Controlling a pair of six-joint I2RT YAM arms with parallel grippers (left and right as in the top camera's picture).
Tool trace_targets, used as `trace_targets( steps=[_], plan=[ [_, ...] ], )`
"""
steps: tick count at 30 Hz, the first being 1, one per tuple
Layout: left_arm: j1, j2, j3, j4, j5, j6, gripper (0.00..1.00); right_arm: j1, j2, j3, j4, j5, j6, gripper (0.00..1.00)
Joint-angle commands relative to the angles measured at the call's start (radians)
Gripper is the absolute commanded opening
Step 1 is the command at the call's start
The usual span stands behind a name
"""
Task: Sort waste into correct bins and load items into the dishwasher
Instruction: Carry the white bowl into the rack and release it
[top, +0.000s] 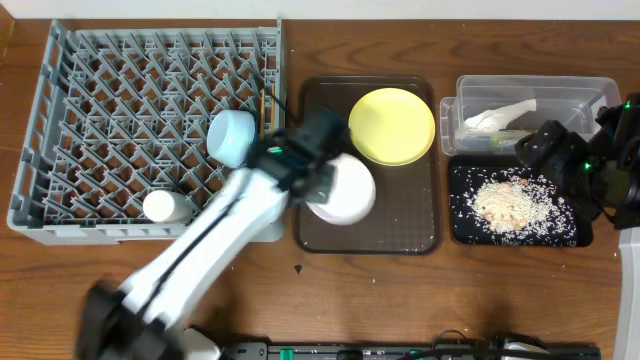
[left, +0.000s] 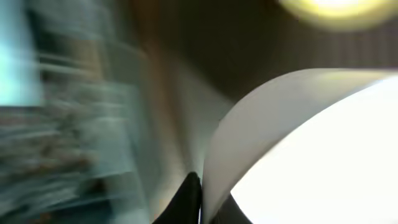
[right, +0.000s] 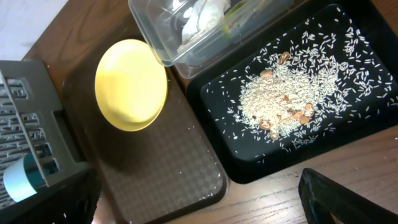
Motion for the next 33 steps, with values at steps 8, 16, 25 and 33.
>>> trace_targets(
  steps=[8, 16, 25, 33],
  plan=[
    [0.193, -0.154, 0.018, -0.107, -1.054, 0.035, 0.07, -0.003, 0.0, 0.012, 0.0, -0.001, -0.004, 0.99],
    [0.419, -0.008, 0.018, 0.047, -1.207, 0.197, 0.07, -0.003, 0.0, 0.012, 0.0, 0.0, -0.004, 0.99],
    [0.538, 0.19, 0.018, 0.259, -1.207, 0.325, 0.07, -0.003, 0.0, 0.012, -0.001, -0.001, -0.004, 0.99],
    [0.54, 0.306, 0.018, 0.356, -1.207, 0.326, 0.07, -0.003, 0.0, 0.012, 0.0, 0.0, -0.004, 0.99]
  ],
)
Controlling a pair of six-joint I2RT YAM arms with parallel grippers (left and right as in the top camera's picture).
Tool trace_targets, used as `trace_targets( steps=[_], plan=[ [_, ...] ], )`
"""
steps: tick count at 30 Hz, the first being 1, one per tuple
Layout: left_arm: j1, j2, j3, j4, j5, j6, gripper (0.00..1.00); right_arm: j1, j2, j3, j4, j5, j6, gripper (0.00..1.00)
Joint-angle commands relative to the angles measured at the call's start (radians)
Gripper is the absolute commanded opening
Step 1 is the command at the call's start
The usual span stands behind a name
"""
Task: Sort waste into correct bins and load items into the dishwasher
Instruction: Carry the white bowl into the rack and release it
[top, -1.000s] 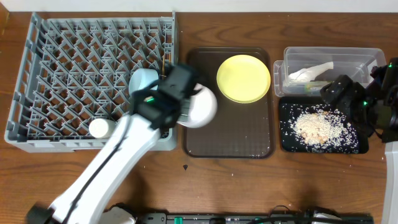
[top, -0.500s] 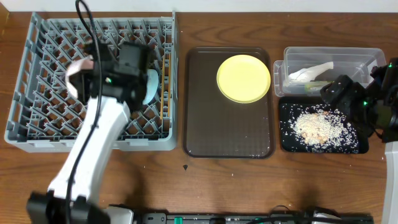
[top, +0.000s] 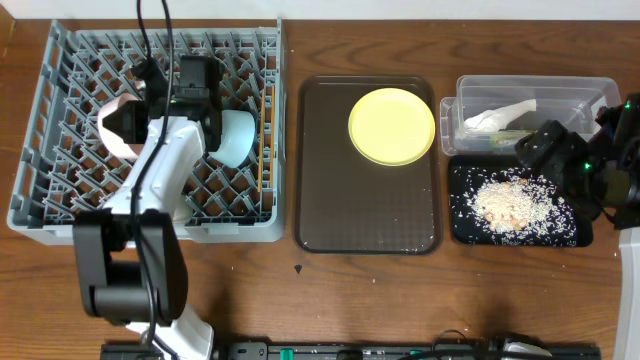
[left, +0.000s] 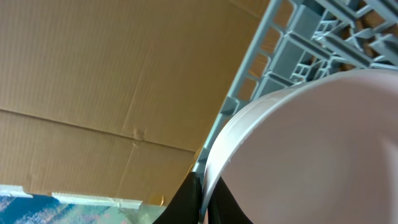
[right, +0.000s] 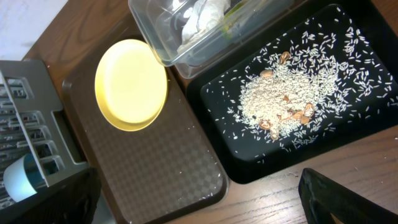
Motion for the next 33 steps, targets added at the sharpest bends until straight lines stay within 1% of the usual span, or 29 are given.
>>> trace_targets(
  steps=[1, 7, 15, 17, 19, 21, 23, 24, 27, 29, 33],
  plan=[
    [0.002, 0.037, -0.001, 0.017, -0.035, 0.006, 0.08, -0.003, 0.0, 0.012, 0.0, -0.001, -0.004, 0.99],
    [-0.011, 0.093, -0.002, 0.021, -0.026, 0.006, 0.07, -0.003, 0.0, 0.012, 0.0, -0.001, -0.004, 0.99],
    [-0.082, 0.1, -0.002, 0.04, -0.023, 0.006, 0.08, -0.003, 0.0, 0.012, 0.0, -0.001, -0.004, 0.99],
    [-0.094, 0.1, -0.002, 0.039, -0.024, 0.006, 0.14, -0.003, 0.0, 0.012, 0.0, -0.001, -0.004, 0.99],
    [-0.101, 0.1, -0.002, 0.038, -0.024, 0.006, 0.17, -0.003, 0.0, 0.012, 0.0, -0.001, -0.004, 0.99],
    [-0.11, 0.099, -0.002, 0.038, -0.024, 0.006, 0.28, -0.003, 0.0, 0.012, 0.0, -0.001, -0.004, 0.99],
    [-0.119, 0.099, -0.002, 0.037, -0.024, 0.006, 0.45, -0.003, 0.0, 0.012, 0.0, -0.001, -0.004, 0.99],
    [-0.125, 0.098, -0.002, 0.035, -0.024, 0.006, 0.5, -0.003, 0.0, 0.012, 0.0, -0.001, -0.004, 0.99],
    [-0.15, 0.094, -0.002, 0.035, -0.023, 0.003, 0.56, -0.003, 0.0, 0.012, 0.0, -0.001, -0.004, 0.99],
    [-0.173, 0.079, -0.001, 0.035, 0.003, -0.002, 0.56, -0.003, 0.0, 0.012, 0.0, -0.001, -0.004, 0.99],
    [-0.219, -0.002, -0.001, 0.016, 0.193, -0.006, 0.57, -0.003, 0.0, 0.012, 0.0, -0.001, -0.004, 0.99]
  ],
)
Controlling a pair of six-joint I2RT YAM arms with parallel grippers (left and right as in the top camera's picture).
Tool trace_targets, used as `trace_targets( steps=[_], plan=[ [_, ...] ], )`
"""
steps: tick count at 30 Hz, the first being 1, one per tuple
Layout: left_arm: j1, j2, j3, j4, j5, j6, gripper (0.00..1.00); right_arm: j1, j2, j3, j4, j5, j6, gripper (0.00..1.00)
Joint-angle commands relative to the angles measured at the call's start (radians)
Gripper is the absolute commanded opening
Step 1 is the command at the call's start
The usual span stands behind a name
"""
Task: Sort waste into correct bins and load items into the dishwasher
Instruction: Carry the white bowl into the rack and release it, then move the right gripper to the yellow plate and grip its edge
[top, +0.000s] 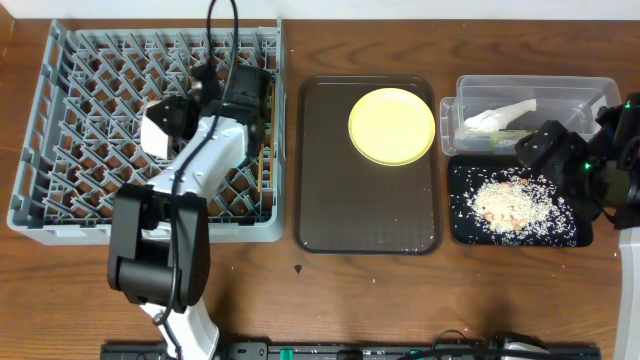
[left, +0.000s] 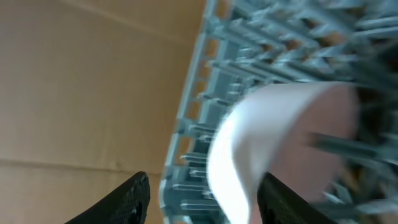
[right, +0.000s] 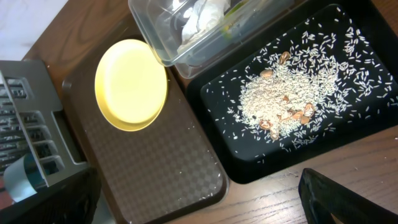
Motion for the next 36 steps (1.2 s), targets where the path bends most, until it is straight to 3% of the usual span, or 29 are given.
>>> trace_targets(
  steps=[1, 7, 16, 21, 25, 26, 28, 29, 32, 36],
  plan=[
    [-0.05, -0.115, 0.0, -0.021, 0.201, -0.036, 0.57, -0.003, 0.0, 0.012, 0.0, -0.001, -0.004, 0.99],
    [-0.071, -0.292, 0.0, -0.07, 0.393, -0.071, 0.61, -0.003, 0.0, 0.012, 0.0, -0.001, -0.004, 0.99],
    [-0.074, -0.658, 0.0, -0.263, 0.753, -0.242, 0.63, -0.003, 0.0, 0.012, 0.0, -0.001, -0.004, 0.99],
    [-0.074, -0.793, 0.0, -0.341, 0.919, -0.246, 0.64, -0.003, 0.0, 0.012, 0.0, -0.001, -0.004, 0.99],
    [-0.074, -0.836, 0.0, -0.38, 1.048, -0.246, 0.73, -0.003, 0.0, 0.012, 0.011, -0.032, -0.004, 0.99],
    [-0.074, -0.84, 0.0, -0.393, 1.067, -0.246, 0.73, -0.002, 0.0, 0.012, 0.021, -0.046, 0.0, 0.98],
    [-0.074, -0.842, 0.0, -0.422, 1.092, -0.246, 0.73, 0.016, 0.006, 0.011, 0.056, -0.148, -0.025, 0.84],
    [-0.074, -0.84, 0.0, -0.441, 1.091, -0.246, 0.73, 0.07, 0.017, 0.011, 0.077, -0.23, -0.087, 0.83],
    [-0.074, -0.84, 0.0, -0.447, 1.091, -0.246, 0.73, 0.224, 0.055, 0.011, 0.079, -0.174, -0.095, 0.83],
    [-0.074, -0.84, 0.0, -0.445, 1.091, -0.246, 0.73, 0.431, 0.138, 0.0, 0.075, 0.051, 0.13, 0.64]
  ],
)
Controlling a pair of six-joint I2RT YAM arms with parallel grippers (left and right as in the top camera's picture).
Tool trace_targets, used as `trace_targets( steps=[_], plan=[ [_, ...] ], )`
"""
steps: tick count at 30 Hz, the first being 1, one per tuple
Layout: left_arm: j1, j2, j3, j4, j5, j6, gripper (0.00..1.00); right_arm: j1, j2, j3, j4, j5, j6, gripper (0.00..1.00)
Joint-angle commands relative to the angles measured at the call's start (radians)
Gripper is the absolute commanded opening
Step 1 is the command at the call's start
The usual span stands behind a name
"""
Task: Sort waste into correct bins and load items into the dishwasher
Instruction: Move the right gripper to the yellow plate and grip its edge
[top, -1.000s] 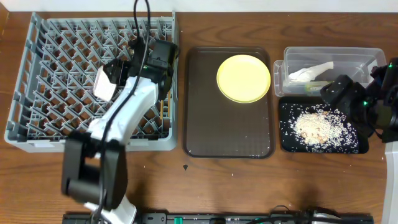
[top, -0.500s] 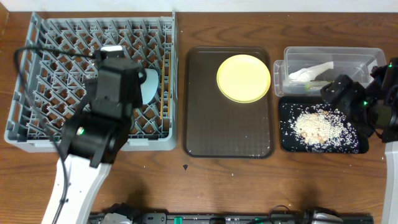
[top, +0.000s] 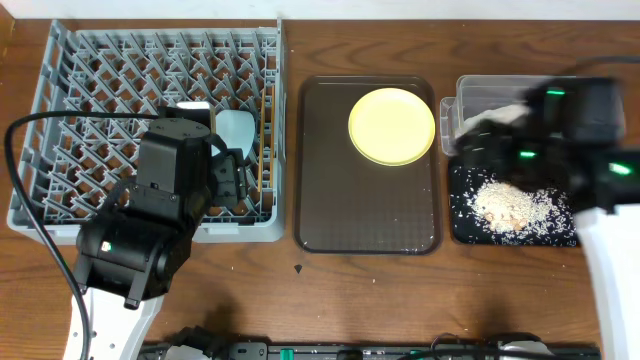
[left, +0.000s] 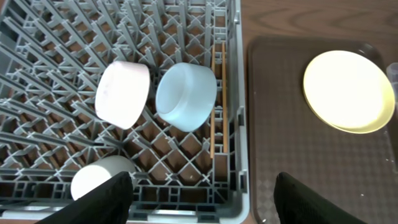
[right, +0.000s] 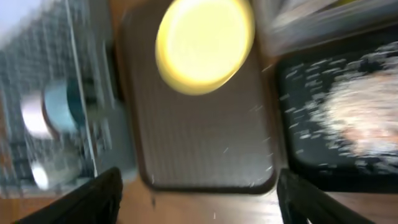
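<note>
A pinkish-white bowl (left: 122, 94) lies on its side in the grey dish rack (left: 237, 149), next to a light blue bowl (left: 185, 96). A white cup (left: 99, 179) stands near the rack's front. My left gripper (left: 205, 202) hangs open and empty above the rack's front right corner. The yellow plate (top: 392, 125) rests on the brown tray (top: 340, 200). My right gripper (right: 202, 199) is open and empty above the tray's front edge, its view blurred, with the yellow plate (right: 205, 40) ahead of it.
Wooden chopsticks (left: 214, 106) stand along the rack's right side. A clear bin (top: 520, 95) with white waste sits at the back right. In front of it is a black tray (top: 510, 212) of rice and food scraps. My right arm (top: 560, 120) hangs over these bins.
My left gripper was down in the rack beside the pinkish-white bowl; now it is raised and back over the rack's front right. My right arm, still before, has shifted left toward the brown tray.
My left gripper was shut on the white bowl over the brown tray. Then it held the bowl over the rack's left part. Then it stood open with the bowl in the rack. Now the bowl lies beside the blue bowl and both grippers are empty.
</note>
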Motion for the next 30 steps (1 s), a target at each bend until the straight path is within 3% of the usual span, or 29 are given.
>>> trace_targets(
  steps=[1, 8, 15, 21, 26, 30],
  plan=[
    [-0.001, -0.001, 0.001, -0.003, 0.021, -0.013, 0.73, 0.169, 0.084, -0.006, -0.002, 0.183, 0.23, 0.64],
    [-0.001, -0.001, 0.001, -0.029, 0.021, -0.013, 0.73, 0.353, 0.294, -0.021, 0.137, 0.397, 0.578, 0.77],
    [-0.001, -0.001, 0.001, -0.04, 0.021, -0.013, 0.73, 0.374, 0.529, -0.021, 0.319, 0.454, 0.616, 0.65],
    [-0.001, -0.001, 0.001, -0.04, 0.021, -0.013, 0.74, 0.37, 0.675, -0.021, 0.442, 0.467, 0.622, 0.61],
    [-0.001, -0.001, 0.001, -0.045, 0.021, -0.013, 0.73, 0.37, 0.745, -0.021, 0.459, 0.469, 0.656, 0.64],
    [-0.001, -0.001, 0.001, -0.051, 0.021, -0.013, 0.73, 0.37, 0.798, -0.021, 0.44, 0.439, 0.655, 0.49]
  ],
)
